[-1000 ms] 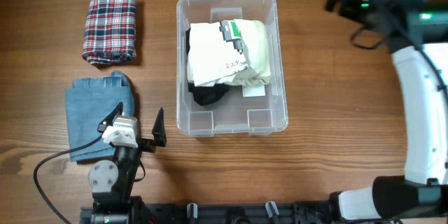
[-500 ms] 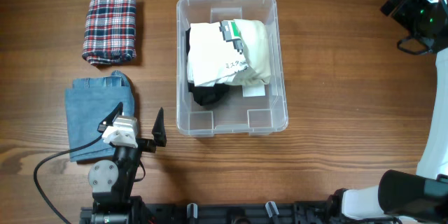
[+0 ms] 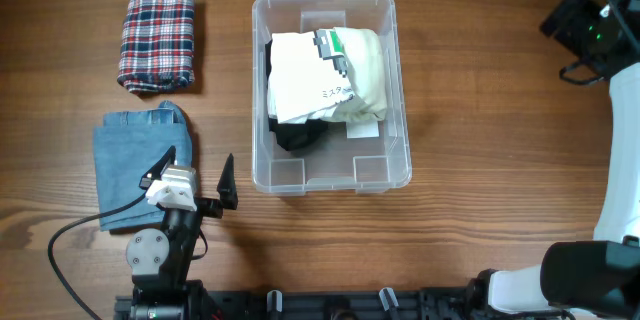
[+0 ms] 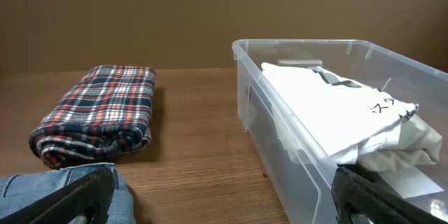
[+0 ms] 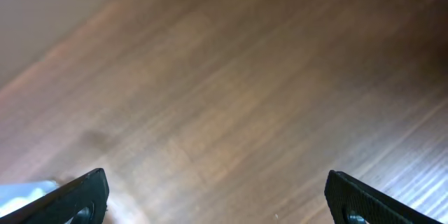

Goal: Pack container
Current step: 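Withdraw the right gripper up and to the right of the container, then move the left gripper up to the plaid cloth's top edge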

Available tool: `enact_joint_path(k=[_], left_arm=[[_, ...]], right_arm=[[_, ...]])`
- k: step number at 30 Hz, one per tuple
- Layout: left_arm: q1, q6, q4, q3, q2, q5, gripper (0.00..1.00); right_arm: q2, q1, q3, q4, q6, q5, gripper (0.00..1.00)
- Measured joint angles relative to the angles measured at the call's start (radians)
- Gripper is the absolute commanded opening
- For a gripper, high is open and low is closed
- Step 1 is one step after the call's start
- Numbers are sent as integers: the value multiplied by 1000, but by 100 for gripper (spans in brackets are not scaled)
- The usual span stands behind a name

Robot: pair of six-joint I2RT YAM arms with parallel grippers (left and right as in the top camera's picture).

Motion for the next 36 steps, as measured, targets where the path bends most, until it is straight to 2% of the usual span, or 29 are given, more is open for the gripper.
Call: enact_joint_path(k=[31,36], left_arm=[[0,0,2,0,20,20,100],[0,-63,2,0,61,25,100]], right_arm=[[0,0,-13,0,-11,3,100],[0,0,-13,0,-11,3,100]])
